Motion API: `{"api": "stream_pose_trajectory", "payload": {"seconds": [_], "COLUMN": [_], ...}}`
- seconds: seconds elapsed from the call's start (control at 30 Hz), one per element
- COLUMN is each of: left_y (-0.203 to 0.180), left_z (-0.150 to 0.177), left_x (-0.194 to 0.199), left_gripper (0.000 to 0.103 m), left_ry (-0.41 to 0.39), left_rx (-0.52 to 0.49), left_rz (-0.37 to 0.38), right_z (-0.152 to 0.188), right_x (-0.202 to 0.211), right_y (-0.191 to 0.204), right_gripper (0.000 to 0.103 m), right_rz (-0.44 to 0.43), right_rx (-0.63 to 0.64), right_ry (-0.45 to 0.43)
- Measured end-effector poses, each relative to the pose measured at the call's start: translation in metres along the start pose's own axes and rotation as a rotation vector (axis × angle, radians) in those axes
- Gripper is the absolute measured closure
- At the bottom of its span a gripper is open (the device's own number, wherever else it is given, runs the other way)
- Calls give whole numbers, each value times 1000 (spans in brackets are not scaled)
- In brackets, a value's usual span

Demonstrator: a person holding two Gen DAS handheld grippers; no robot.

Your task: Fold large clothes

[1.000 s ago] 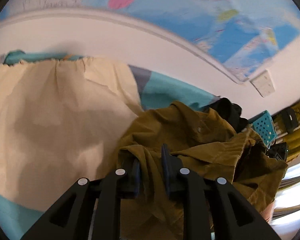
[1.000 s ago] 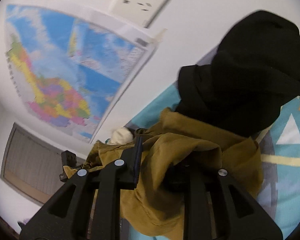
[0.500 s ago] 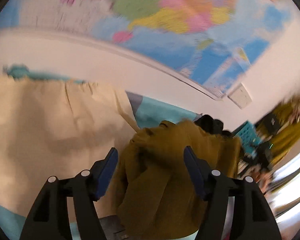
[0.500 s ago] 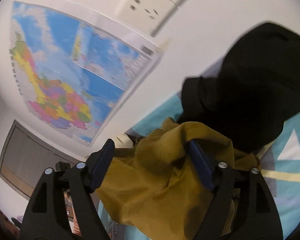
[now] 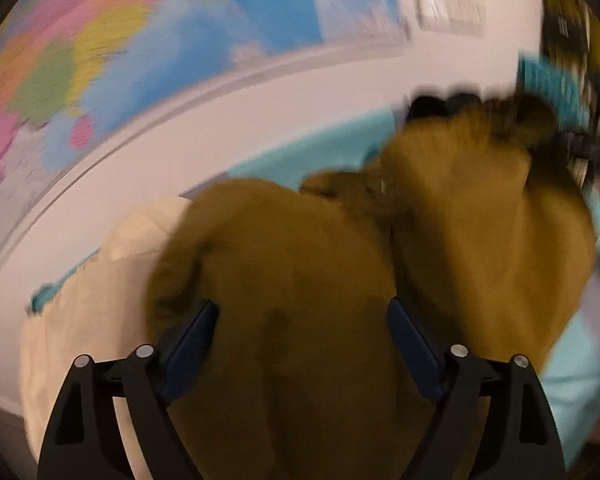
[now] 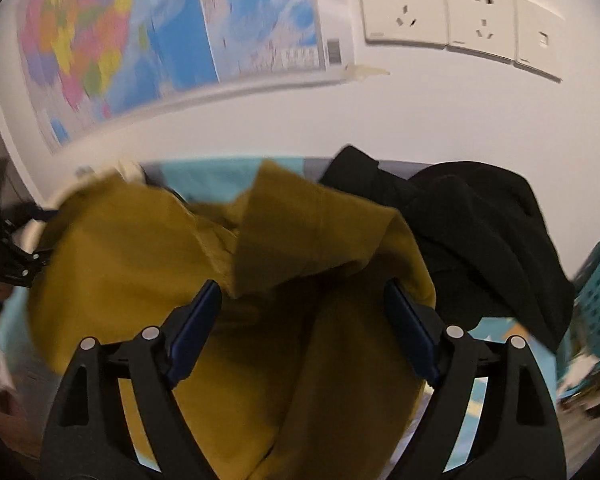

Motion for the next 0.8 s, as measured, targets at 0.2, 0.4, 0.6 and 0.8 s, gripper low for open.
{"api": "stream_pose_trajectory", "payload": {"seconds": [0.2, 0.4, 0.6, 0.8], "left_y": [-3, 24, 45, 54], "left_z": [2, -17, -17, -17], "left_x": [-13, 6, -13, -6], "left_gripper": [70, 91, 72, 50], "left_ry": [-5, -69, -64, -74], "left_rx": [-45, 146, 314, 339], "left_rz": [-66, -35, -20, 17], "right_z": [8, -14, 6, 22], "right_x": [-32, -1, -29, -39], "right_y": [-9, -26, -46, -48], "right_gripper": [67, 101, 101, 99], "right_rz": [70, -45, -49, -48], "right_rx": [49, -73, -146, -163], "right_ry": [80, -51, 33, 71]}}
Point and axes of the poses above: each gripper's, at about its wrist camera, not at the fingertips, and x roughly against the way its jaws point, y to its left, z to its underside, the point moved 10 cm from there along -x, roughly the way its jaws point, and after that the axes turned 10 degrees about x, right-handed, at the moved point
